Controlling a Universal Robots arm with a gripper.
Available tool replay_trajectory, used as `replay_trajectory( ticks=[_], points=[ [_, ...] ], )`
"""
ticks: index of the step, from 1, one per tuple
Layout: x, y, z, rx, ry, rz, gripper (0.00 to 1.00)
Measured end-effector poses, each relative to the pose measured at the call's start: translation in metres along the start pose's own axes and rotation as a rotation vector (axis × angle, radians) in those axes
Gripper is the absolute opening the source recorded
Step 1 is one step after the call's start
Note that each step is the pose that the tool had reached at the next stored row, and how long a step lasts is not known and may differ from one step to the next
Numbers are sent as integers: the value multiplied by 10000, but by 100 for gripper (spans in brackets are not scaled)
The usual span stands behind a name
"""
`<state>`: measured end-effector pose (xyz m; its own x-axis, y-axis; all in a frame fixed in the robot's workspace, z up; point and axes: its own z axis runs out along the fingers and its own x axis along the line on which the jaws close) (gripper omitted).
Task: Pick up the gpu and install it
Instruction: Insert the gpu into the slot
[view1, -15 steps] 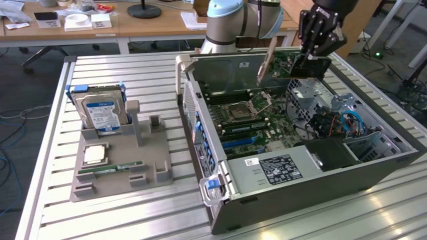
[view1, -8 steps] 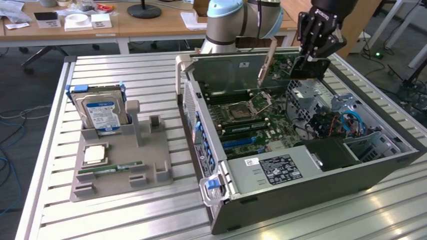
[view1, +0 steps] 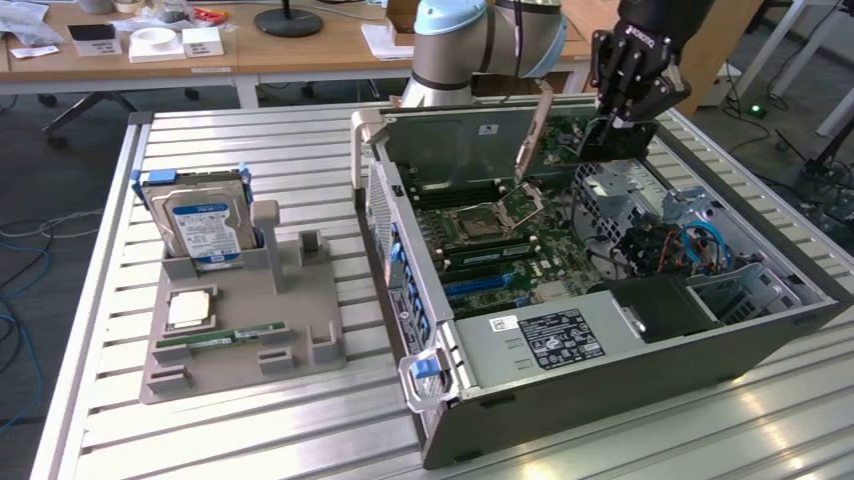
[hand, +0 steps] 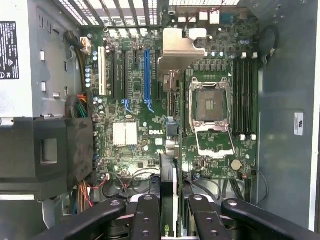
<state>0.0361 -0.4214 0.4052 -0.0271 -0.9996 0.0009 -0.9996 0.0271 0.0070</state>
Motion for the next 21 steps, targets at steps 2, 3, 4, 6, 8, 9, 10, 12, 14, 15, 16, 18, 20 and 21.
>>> replay_trajectory(
  ticks=[2, 3, 4, 6, 8, 9, 10, 12, 14, 15, 16, 18, 20, 21],
  points=[
    [1, 25, 21, 20, -1, -34, 26],
    [1, 36, 31, 28, 0, -51, 26],
    [1, 46, 36, 32, -1, -66, 26],
    [1, 48, 37, 33, 3, -76, 26],
    [1, 48, 37, 33, 2, -77, 26],
    [1, 48, 38, 33, 2, -76, 26],
    [1, 48, 38, 33, 2, -76, 26],
    [1, 49, 44, 34, -2, -76, 26],
    [2, 57, 71, 45, 0, -73, 26],
    [1, 59, 83, 48, 1, -75, 26],
    [1, 62, 92, 50, 1, -75, 26],
    [1, 63, 95, 49, 3, -77, 26],
    [2, 64, 96, 50, 1, -76, 26],
    [2, 64, 96, 50, 1, -76, 26]
  ],
)
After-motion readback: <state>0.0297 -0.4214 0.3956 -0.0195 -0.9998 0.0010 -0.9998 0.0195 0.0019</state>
